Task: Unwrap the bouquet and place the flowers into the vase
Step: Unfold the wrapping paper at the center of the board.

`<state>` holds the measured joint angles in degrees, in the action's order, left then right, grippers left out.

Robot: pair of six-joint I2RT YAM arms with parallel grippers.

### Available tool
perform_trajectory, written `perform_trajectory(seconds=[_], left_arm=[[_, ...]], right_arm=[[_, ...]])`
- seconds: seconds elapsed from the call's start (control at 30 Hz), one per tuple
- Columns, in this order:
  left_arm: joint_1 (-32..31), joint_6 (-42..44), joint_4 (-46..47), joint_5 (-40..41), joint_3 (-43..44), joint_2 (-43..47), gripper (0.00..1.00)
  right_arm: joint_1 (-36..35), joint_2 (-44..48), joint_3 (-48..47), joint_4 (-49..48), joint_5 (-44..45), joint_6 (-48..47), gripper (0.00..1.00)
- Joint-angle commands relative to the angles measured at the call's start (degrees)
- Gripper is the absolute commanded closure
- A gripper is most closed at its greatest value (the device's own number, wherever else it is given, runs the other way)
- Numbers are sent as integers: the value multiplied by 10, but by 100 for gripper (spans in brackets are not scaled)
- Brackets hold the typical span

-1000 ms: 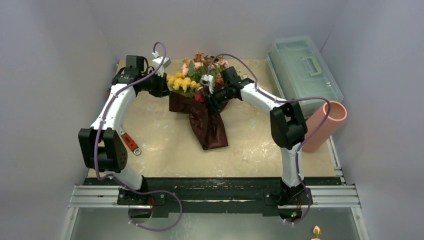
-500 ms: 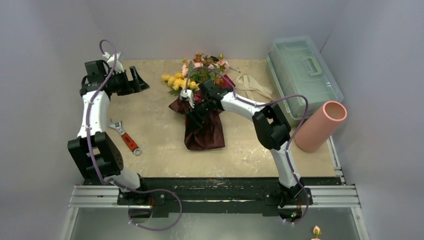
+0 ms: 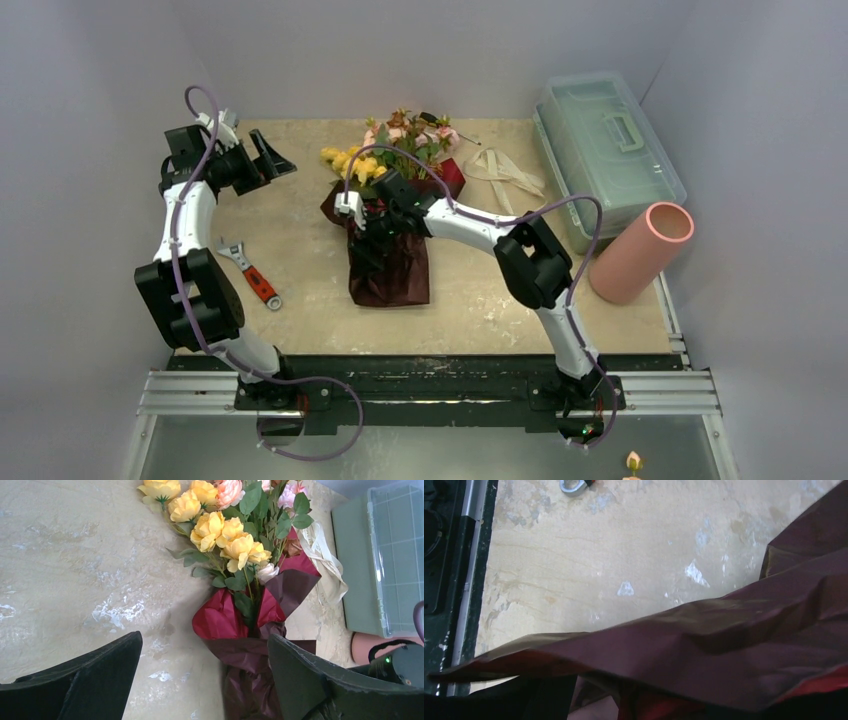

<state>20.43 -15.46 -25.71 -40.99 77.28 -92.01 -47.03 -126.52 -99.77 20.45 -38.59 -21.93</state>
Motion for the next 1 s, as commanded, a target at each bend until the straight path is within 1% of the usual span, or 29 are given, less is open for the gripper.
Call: perform_trajectory(seconds=[0.0, 0.1, 0.17, 0.33, 0.43, 0.57, 0.67, 0.73, 0.83, 0.87, 0.97], left_arm=[[7, -16, 16, -28, 34, -8, 4], [8, -12, 13, -35, 35, -7, 4], [8, -1, 10, -40, 44, -9, 4], [8, 4, 15, -50, 90, -22, 4], [8, -14, 27, -61, 118, -38, 7], [3, -40, 43, -90, 124, -48, 16], [-12, -35, 29, -84, 120, -45, 21], [-25, -36, 20, -86, 112, -46, 27], [-49, -25, -12, -96, 109, -56, 40], [-57, -17, -25, -94, 110, -60, 43], [-75, -14, -35, -88, 101, -60, 45]], right_arm=[[-15, 38, -27, -81, 35, 6, 11], [-16, 59, -14, -131, 29, 36, 8], [-22, 61, -14, -149, 30, 41, 6], [-35, 22, -52, -128, 23, 21, 8], [-42, -2, -62, -130, 25, 10, 9], [-54, -30, -77, -122, 33, -20, 9], [-60, -44, -75, -126, 39, -33, 9], [-61, -53, -73, -126, 43, -41, 9], [-63, -61, -65, -122, 50, -63, 9], [-65, -61, -61, -122, 55, -73, 10], [-72, -56, -46, -128, 71, -94, 9]])
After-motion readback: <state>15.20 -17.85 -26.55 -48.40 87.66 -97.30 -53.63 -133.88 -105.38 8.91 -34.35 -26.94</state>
